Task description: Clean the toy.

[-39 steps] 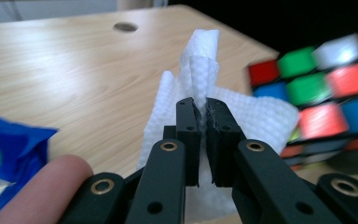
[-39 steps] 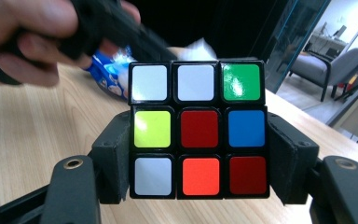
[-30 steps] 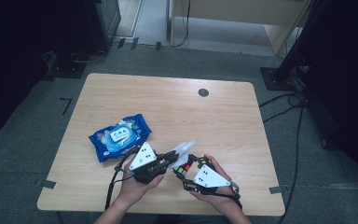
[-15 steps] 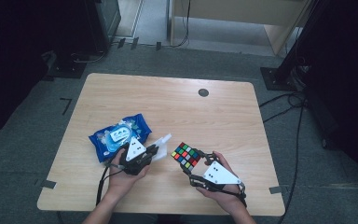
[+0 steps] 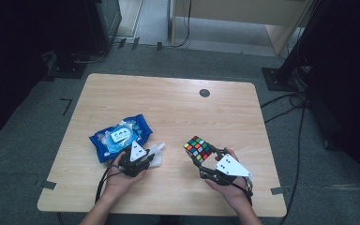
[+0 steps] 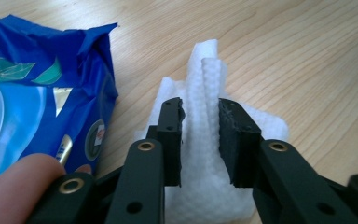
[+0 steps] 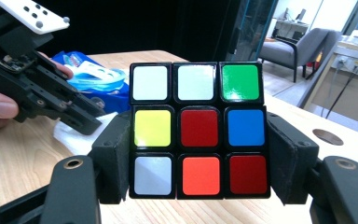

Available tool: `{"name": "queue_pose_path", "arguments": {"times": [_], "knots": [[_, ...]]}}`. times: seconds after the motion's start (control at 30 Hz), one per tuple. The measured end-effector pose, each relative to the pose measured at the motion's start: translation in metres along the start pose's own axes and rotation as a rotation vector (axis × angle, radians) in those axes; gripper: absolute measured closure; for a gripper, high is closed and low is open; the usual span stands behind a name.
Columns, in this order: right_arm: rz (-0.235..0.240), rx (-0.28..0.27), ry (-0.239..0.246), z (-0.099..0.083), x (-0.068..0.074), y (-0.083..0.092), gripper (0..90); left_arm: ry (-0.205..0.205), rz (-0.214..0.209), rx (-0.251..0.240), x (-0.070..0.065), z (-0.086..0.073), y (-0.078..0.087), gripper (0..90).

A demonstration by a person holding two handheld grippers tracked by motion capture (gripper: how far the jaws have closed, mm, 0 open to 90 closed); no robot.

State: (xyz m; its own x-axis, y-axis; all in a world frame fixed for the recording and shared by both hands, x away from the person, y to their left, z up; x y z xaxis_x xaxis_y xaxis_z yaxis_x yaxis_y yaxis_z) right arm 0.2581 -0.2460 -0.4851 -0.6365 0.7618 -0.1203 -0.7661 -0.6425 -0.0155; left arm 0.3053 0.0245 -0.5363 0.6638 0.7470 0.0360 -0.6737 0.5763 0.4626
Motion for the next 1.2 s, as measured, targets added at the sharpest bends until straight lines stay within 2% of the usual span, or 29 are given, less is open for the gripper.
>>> {"name": "queue_pose_path", "arguments": {"times": [0.17,0.2,0.27,0.37,0.43,0.5,0.6,0.67,0.8,0.87,0.97,1.1,1.2], "knots": [[-0.012,0.0,-0.002,-0.001,-0.004,0.002,34.7,0.007,0.04,0.008,0.006,-0.002,0.0,64.8],[-0.015,0.001,-0.004,-0.001,-0.005,0.002,34.7,0.013,0.045,-0.005,0.006,-0.001,0.0,60.9],[-0.022,0.004,-0.008,-0.002,-0.007,0.003,34.7,0.049,0.002,-0.023,0.005,0.004,0.003,49.6],[-0.04,0.014,-0.018,-0.004,-0.011,0.003,34.7,0.071,-0.022,-0.031,0.005,0.01,0.007,31.4],[-0.063,0.019,-0.034,-0.005,-0.015,0.002,34.7,0.09,-0.013,-0.058,0.006,0.015,0.013,22.9],[-0.094,0.026,-0.06,-0.006,-0.022,0.0,34.7,0.111,-0.025,-0.092,0.01,0.021,0.024,18.0],[-0.137,0.032,-0.097,-0.007,-0.033,-0.004,34.7,0.135,-0.028,-0.129,0.017,0.025,0.042,16.8],[-0.164,0.047,-0.109,-0.009,-0.038,-0.01,34.7,0.133,-0.014,-0.13,0.019,0.023,0.051,16.4],[-0.194,0.098,-0.07,-0.015,-0.045,-0.026,34.6,0.128,0.009,-0.133,0.022,0.016,0.066,15.5],[-0.207,0.119,-0.062,-0.02,-0.05,-0.034,34.6,0.14,0.015,-0.145,0.022,0.013,0.071,15.5],[-0.239,0.148,-0.065,-0.029,-0.058,-0.044,34.7,0.146,0.017,-0.149,0.022,0.009,0.072,15.5],[-0.279,0.177,-0.098,-0.04,-0.069,-0.054,34.6,0.127,0.019,-0.142,0.021,0.005,0.07,15.6],[-0.299,0.202,-0.126,-0.048,-0.074,-0.059,34.6,0.13,0.015,-0.139,0.021,0.003,0.068,15.6]]}}
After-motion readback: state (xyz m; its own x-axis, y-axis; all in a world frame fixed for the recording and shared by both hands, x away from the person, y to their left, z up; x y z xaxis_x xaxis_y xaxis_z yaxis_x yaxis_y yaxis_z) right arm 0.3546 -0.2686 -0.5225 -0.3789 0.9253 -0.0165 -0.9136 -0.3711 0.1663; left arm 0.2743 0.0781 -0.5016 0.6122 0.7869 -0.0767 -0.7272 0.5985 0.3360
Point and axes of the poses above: each handheld gripper's, and its own axes: y roughly backward along the jaws, z roughly out of its top, x roughly to its left, the point moved 4 cm from there along -y, roughly forward along the jaws, and after that the axes turned 12 degrees about -x, right-handed, at the moved point
